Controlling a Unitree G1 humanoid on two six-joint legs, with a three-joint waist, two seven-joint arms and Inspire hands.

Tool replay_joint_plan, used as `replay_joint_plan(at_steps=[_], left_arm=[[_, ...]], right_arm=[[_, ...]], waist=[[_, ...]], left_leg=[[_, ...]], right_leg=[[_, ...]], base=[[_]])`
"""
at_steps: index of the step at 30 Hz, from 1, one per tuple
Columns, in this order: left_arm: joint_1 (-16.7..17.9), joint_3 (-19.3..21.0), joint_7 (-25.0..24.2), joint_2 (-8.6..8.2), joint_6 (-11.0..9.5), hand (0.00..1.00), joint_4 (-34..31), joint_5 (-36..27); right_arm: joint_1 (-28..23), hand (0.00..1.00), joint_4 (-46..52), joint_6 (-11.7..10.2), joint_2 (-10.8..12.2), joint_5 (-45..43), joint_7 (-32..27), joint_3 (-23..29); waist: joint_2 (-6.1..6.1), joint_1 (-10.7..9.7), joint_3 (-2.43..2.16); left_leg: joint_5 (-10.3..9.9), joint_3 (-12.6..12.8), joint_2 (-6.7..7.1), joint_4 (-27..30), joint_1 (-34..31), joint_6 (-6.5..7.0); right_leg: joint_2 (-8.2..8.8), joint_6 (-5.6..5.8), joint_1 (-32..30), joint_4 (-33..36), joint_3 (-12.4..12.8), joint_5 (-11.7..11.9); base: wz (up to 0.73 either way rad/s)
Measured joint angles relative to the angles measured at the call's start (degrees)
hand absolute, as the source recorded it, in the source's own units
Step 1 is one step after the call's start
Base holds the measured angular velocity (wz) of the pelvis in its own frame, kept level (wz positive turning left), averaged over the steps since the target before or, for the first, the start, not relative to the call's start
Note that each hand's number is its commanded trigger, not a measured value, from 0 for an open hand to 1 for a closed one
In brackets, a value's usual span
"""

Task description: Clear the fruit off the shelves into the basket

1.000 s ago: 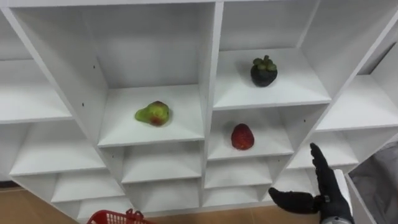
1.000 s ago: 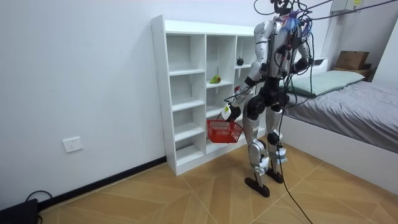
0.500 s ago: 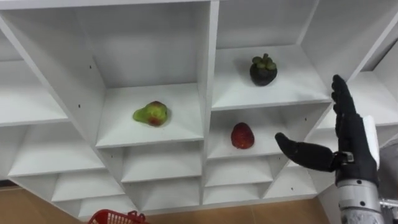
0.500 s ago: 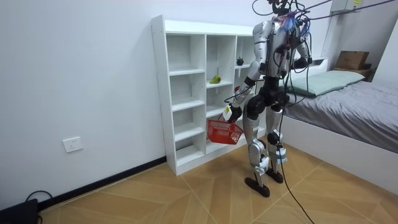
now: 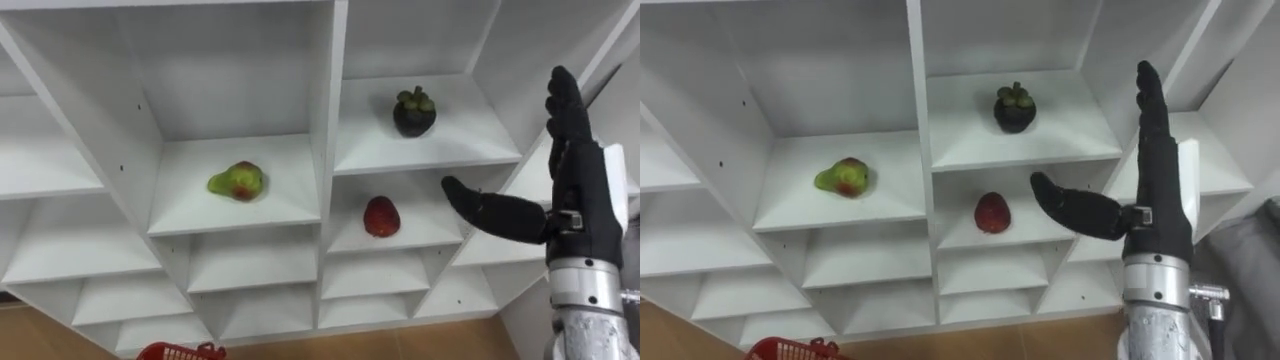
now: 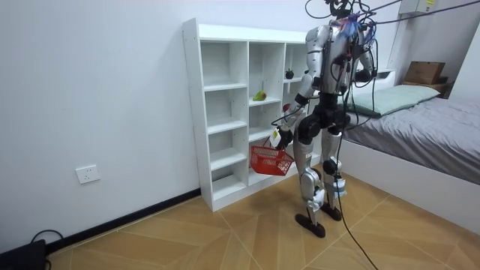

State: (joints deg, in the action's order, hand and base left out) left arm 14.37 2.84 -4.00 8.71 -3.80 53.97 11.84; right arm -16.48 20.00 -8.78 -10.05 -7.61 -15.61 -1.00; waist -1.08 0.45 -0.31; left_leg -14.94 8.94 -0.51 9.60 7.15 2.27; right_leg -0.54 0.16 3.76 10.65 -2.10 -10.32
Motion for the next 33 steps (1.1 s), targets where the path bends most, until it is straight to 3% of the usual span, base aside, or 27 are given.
replay_joint_plan(at_steps=[6,13,17,21,26,33], left_arm=[[-0.06,0.06,0.11,0.14,0.0,1.0,-0.08,0.01],[0.25,0.03,1.05,0.21,0.38,1.0,0.22,0.12],[0.44,0.03,1.16,0.21,1.76,1.0,0.16,0.11],[0.41,0.38,1.2,0.07,2.58,1.0,0.13,0.01],[0.38,0.89,1.06,0.05,2.59,1.0,0.13,0.01],[0.2,1.5,1.26,-0.03,2.61,1.0,0.13,0.01]], right_arm=[[3.18,0.0,0.24,0.0,-0.01,-0.16,0.3,-0.59],[5.32,0.0,-1.29,0.1,-0.02,2.28,1.44,-0.57],[6.69,0.0,-2.36,0.31,-0.01,3.07,2.12,-0.53],[8.35,0.0,-5.7,2.25,0.0,4.4,4.48,-0.39],[11.06,0.0,-8.19,2.62,0.0,5.03,4.96,0.3],[12.19,0.0,-10.85,2.62,-0.13,8.84,4.91,1.42]], waist=[[-0.45,0.76,-0.17],[-0.15,1.28,0.16],[-0.33,1.13,0.16],[-0.66,1.35,0.26],[-0.91,1.45,0.56],[-1.41,1.23,0.6]], left_leg=[[0.06,-0.71,0.07,0.09,-0.32,-0.08],[0.12,-1.61,0.18,0.03,0.1,-0.09],[0.15,-2.62,0.3,0.07,-0.44,-0.14],[0.22,-3.22,0.29,0.09,-0.2,-0.23],[0.22,-3.34,0.27,0.09,0.34,-0.23],[0.24,-4.06,0.29,0.19,0.32,-0.2]], right_leg=[[0.02,-0.02,0.07,-0.27,-0.52,0.01],[0.15,-0.01,1.3,-1.45,-1.35,0.02],[0.36,-0.05,1.42,-1.94,-2.63,0.06],[0.33,-0.05,1.94,-2.05,-2.91,0.06],[0.32,-0.05,2.29,-2.05,-2.91,0.06],[0.51,-0.05,2.79,-2.04,-3.92,0.06]], base=[[0.06],[0.06],[0.12],[0.08],[0.01],[0.04]])
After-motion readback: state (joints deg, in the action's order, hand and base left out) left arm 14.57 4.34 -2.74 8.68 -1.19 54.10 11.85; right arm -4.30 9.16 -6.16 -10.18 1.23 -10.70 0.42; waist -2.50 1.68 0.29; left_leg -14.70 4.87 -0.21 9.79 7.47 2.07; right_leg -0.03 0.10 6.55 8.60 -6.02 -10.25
